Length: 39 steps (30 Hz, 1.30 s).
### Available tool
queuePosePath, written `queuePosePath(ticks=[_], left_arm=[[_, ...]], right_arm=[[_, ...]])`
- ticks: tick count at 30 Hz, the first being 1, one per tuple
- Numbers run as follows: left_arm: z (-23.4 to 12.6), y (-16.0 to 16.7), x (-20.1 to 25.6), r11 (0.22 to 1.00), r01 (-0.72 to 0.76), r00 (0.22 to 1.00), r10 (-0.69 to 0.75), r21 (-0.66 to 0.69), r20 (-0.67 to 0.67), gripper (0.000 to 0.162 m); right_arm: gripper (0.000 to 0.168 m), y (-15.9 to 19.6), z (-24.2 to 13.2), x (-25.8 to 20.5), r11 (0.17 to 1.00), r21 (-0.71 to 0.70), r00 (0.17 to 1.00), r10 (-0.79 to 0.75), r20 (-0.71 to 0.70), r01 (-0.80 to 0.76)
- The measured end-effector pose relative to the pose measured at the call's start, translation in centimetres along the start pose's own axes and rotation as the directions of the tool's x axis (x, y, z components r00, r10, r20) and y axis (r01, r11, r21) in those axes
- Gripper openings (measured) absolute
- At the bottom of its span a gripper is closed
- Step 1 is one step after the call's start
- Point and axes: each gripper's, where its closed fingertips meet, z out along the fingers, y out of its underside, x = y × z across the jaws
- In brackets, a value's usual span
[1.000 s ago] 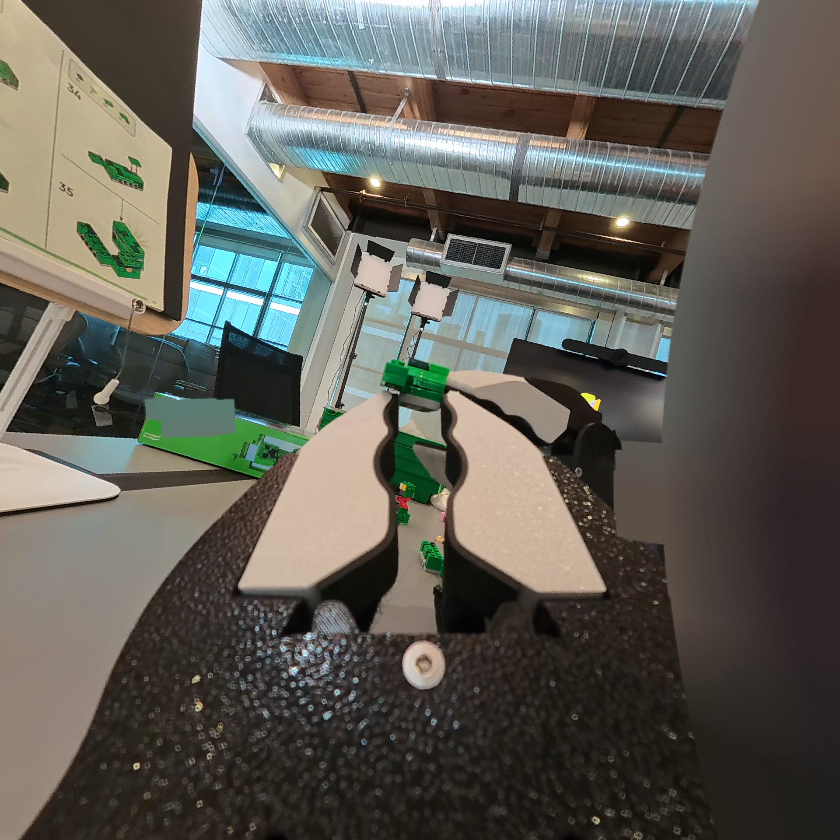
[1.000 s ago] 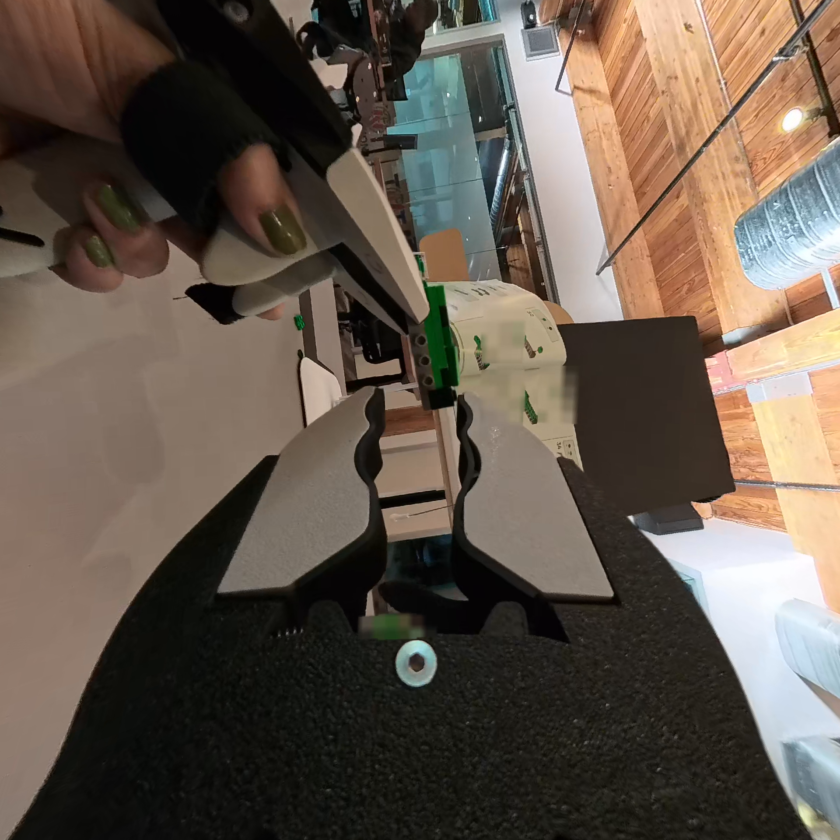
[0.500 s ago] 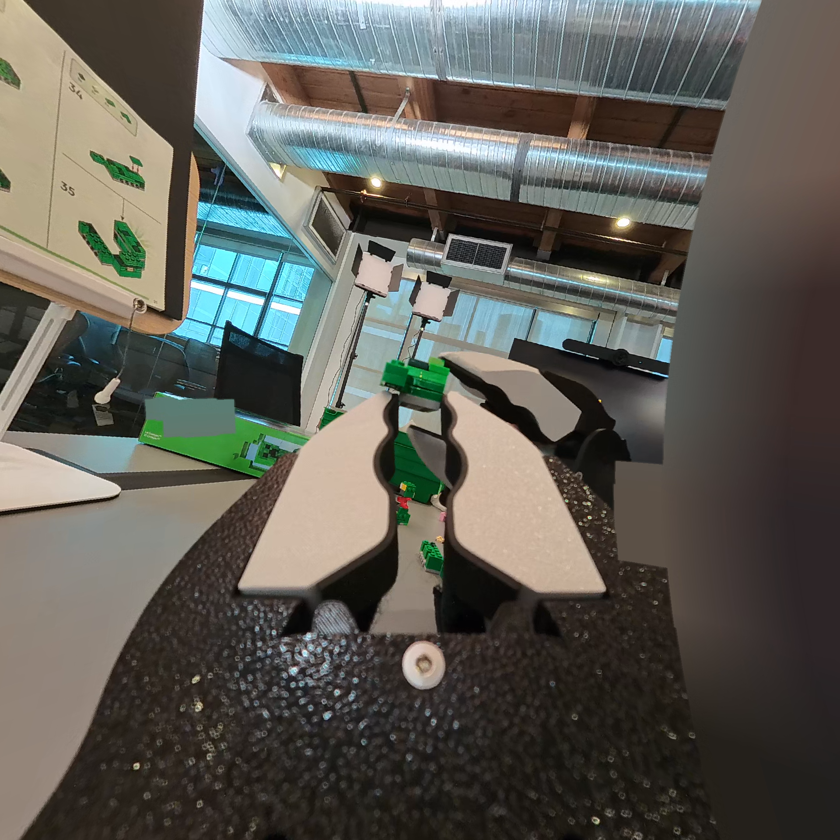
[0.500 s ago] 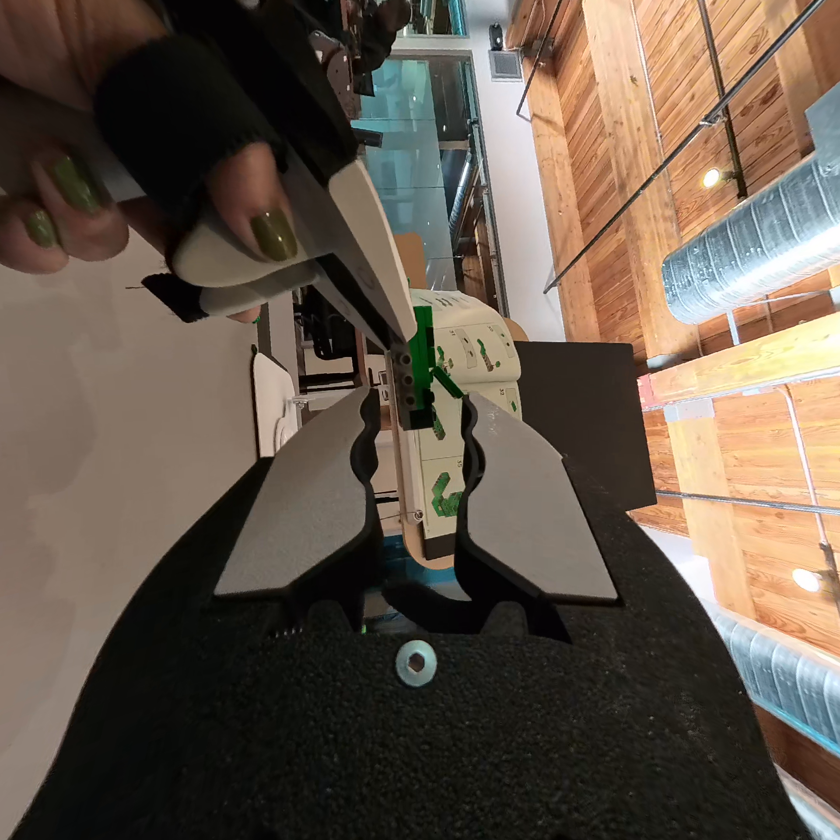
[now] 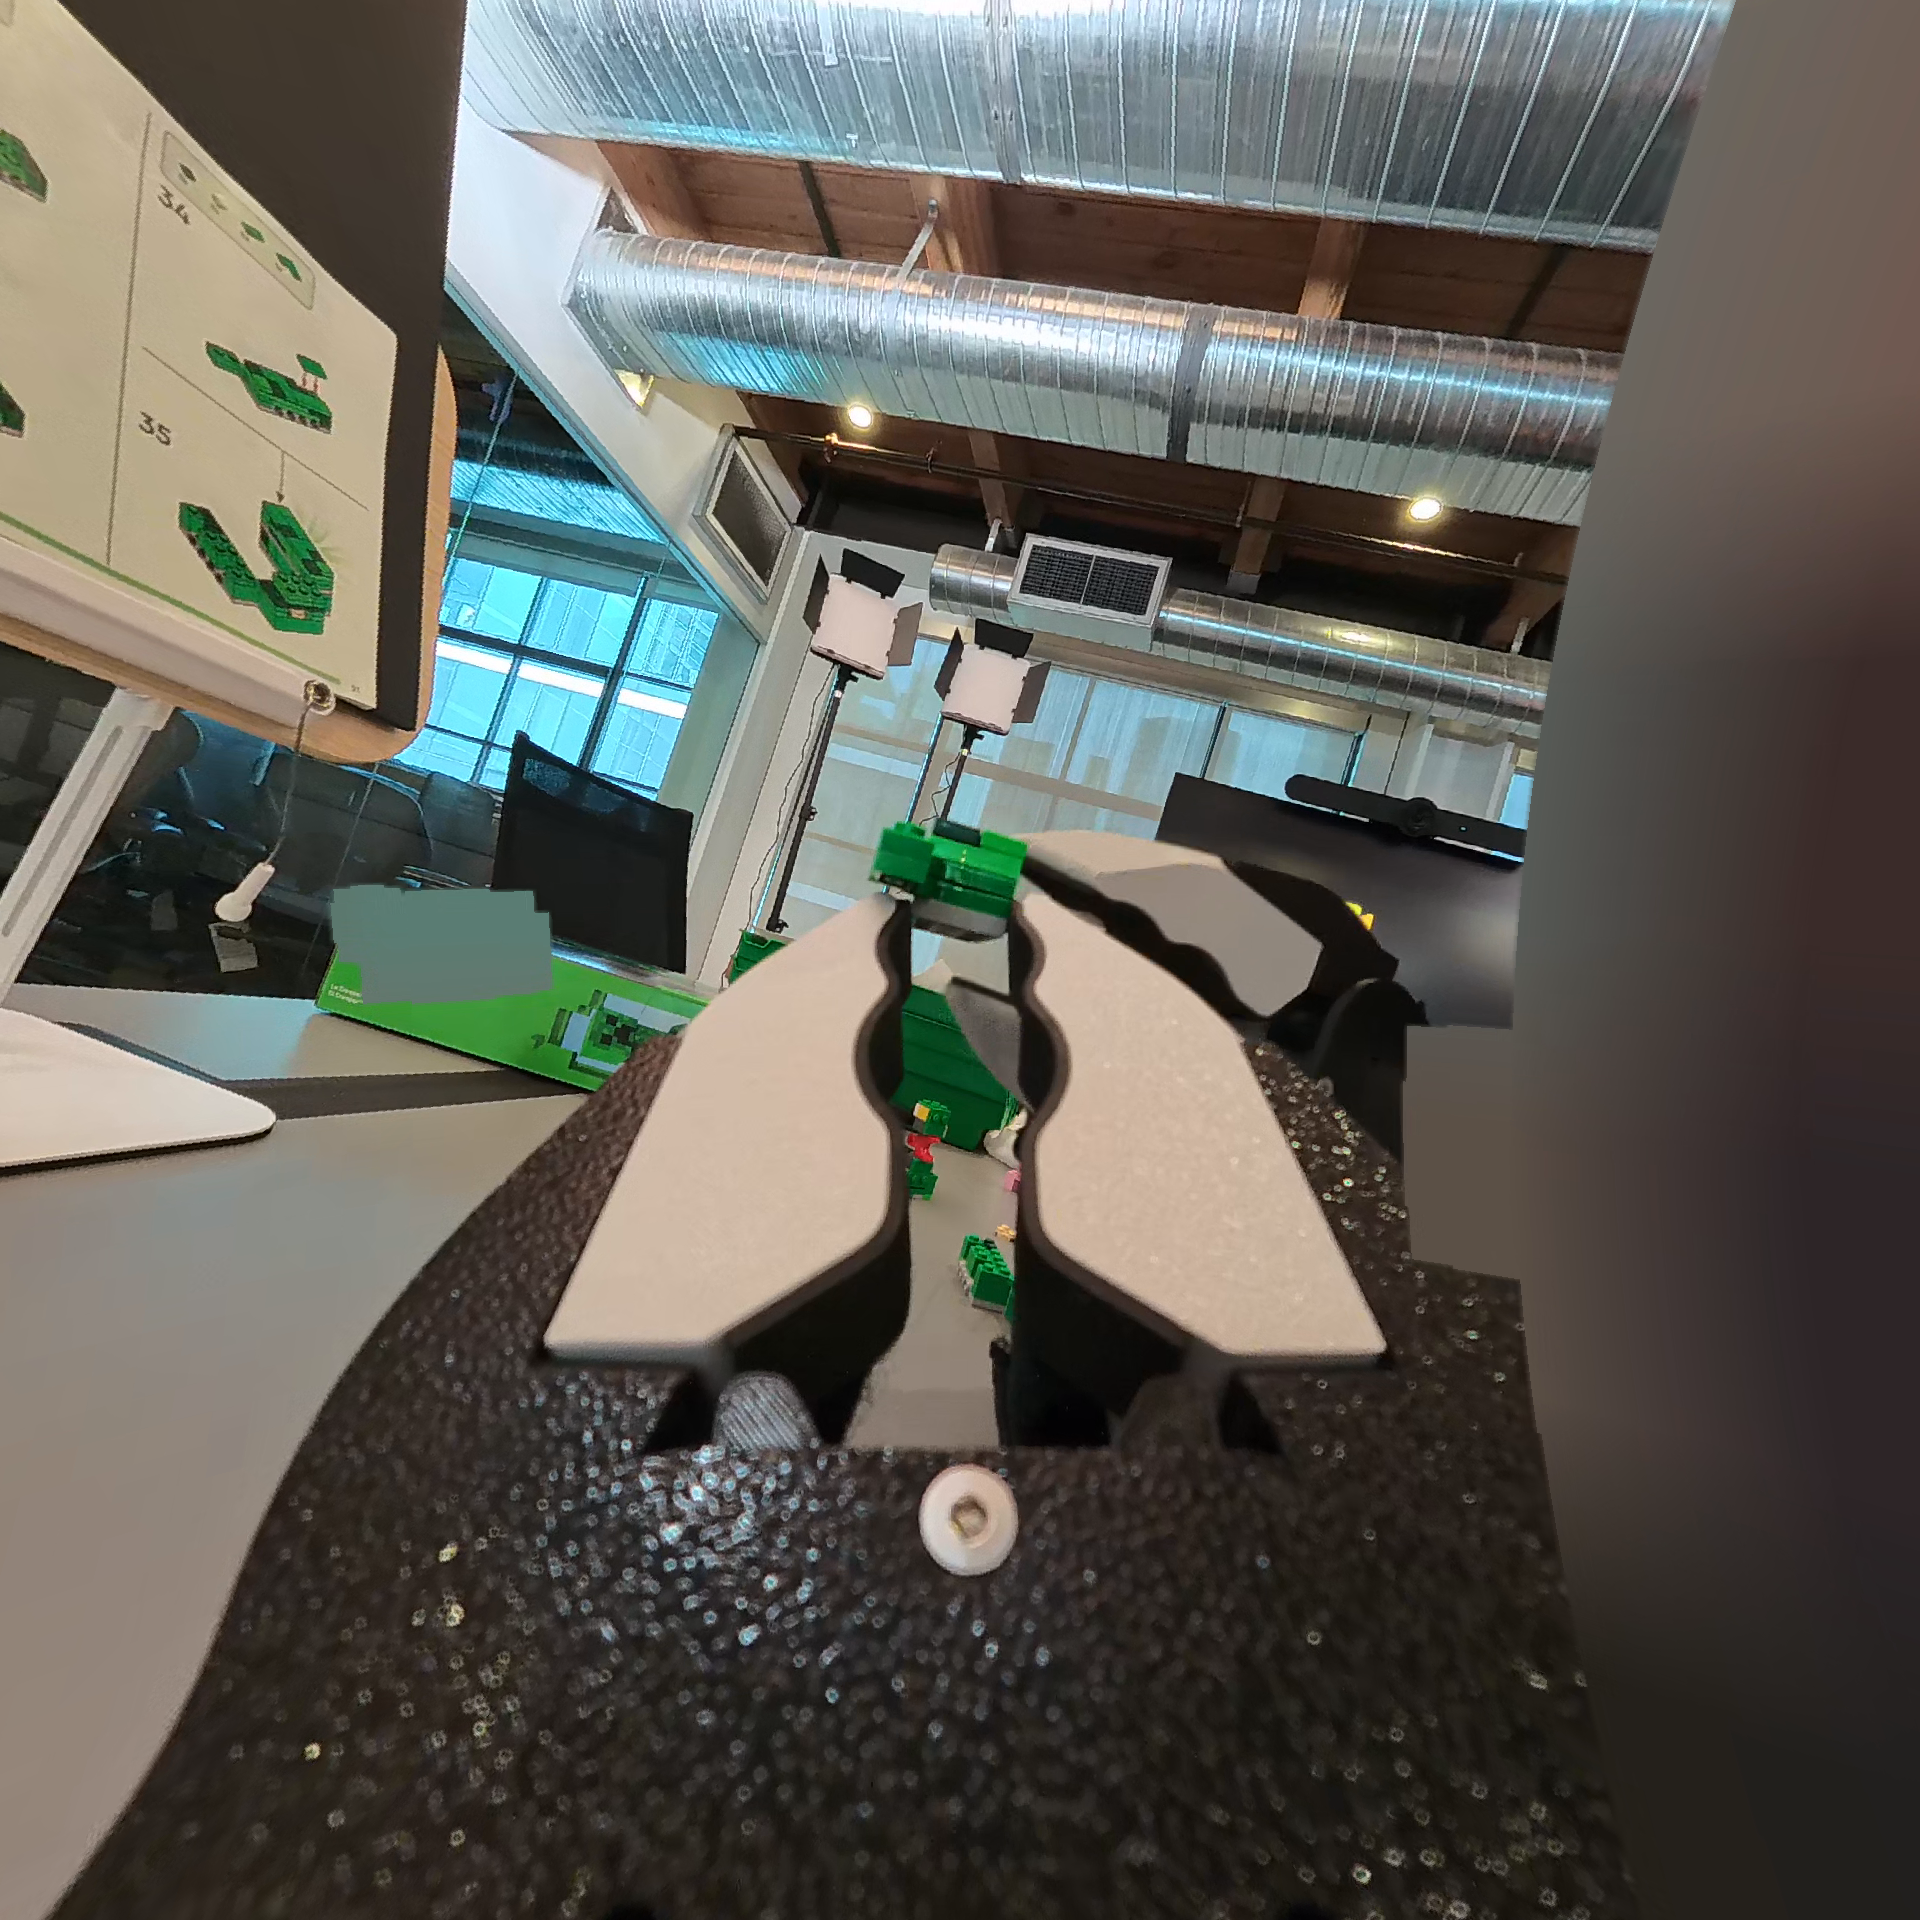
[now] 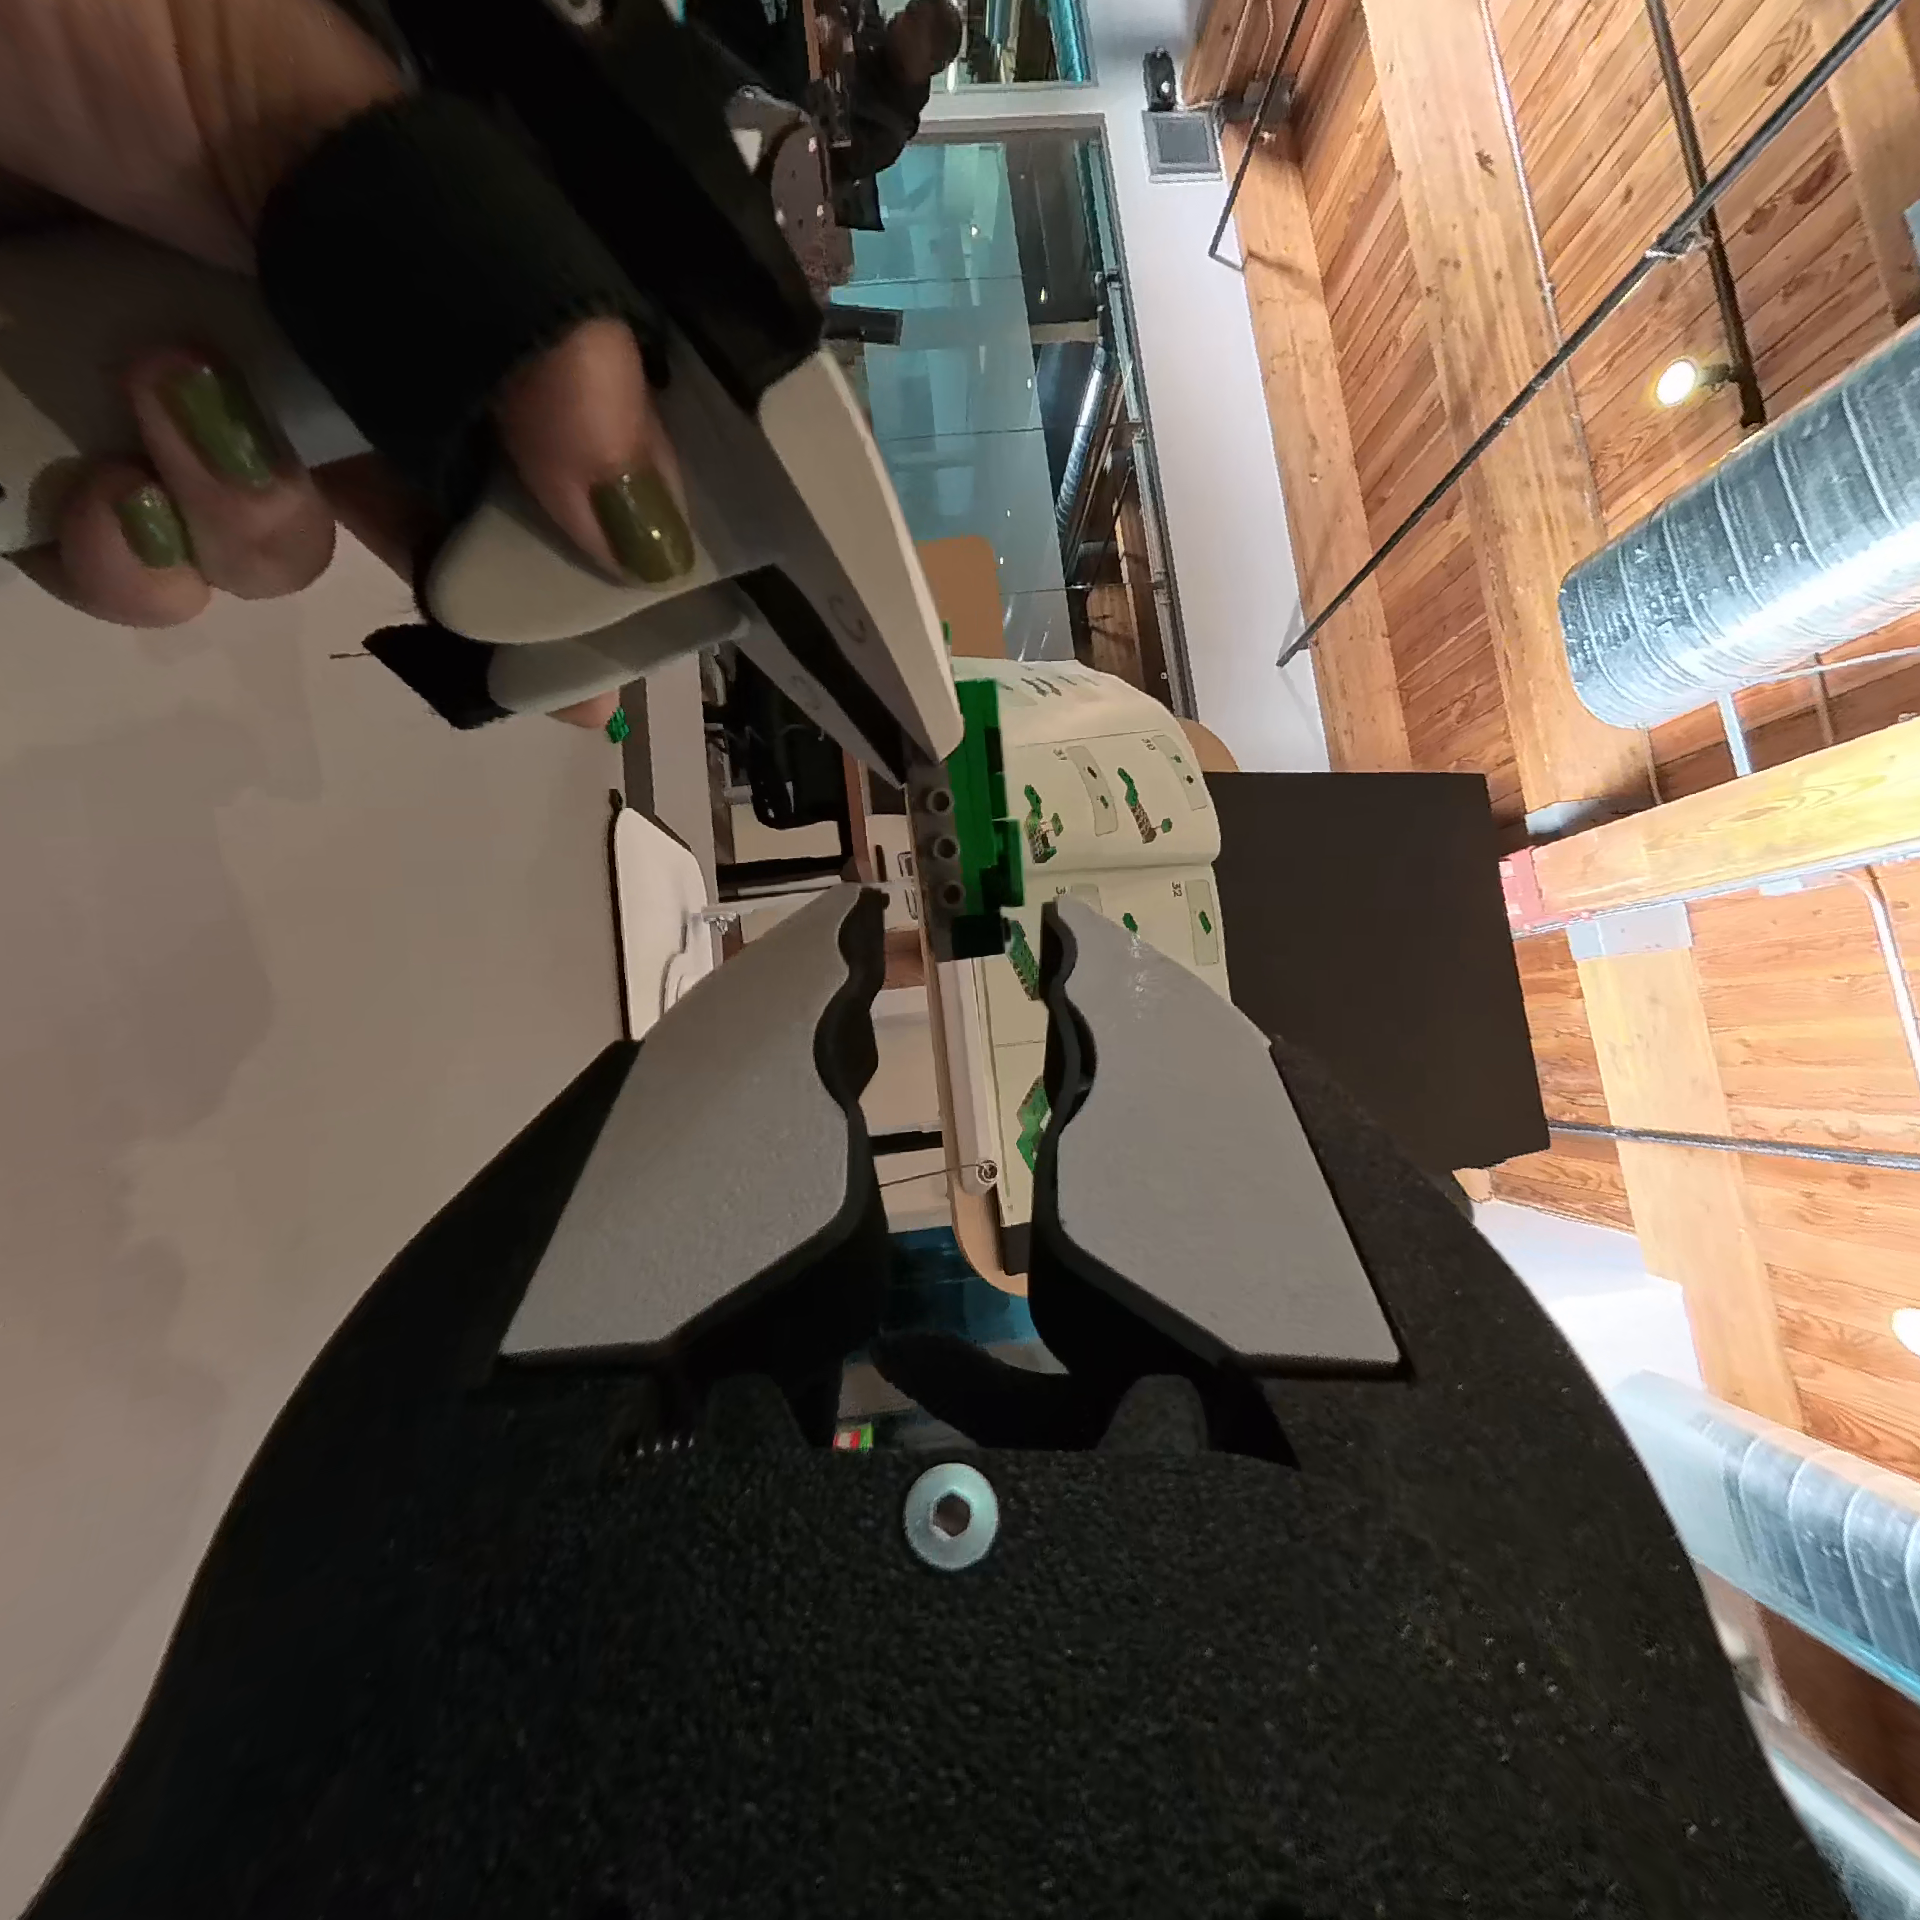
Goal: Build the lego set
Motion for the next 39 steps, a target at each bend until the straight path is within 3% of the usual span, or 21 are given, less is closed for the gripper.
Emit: queuePosePath(ticks=[13, 20, 33, 39], left_arm=[[0.1, 0.3, 0.1, 1.0, -0.01, 1.0, 0.009, -0.02, -0.004, 0.017], [0.2, 0.5, 0.1, 0.999, -0.016, 1.0, 0.016, -0.034, -0.003, 0.017], [0.2, 0.4, 0.2, 1.0, -0.005, 1.0, 0.005, -0.022, -0.007, 0.017], [0.3, 0.2, 0.4, 1.0, -0.028, 1.0, 0.028, -0.007, 0.009, 0.017]], right_arm=[[0.036, 0.0, 1.1, -0.5, 1.0, -0.021, 0.997, 0.021, 0.081, -0.02], [0.019, 0.2, 1.1, -0.2, 0.999, -0.037, 0.999, -0.003, 0.049, 0.005], [0.019, 0.2, 1.0, -0.1, 0.997, -0.052, 0.998, -0.056, 0.04, 0.058], [0.019, 0.1, 1.0, 0.0, 0.999, -0.05, 0.999, -0.003, 0.047, 0.006]])
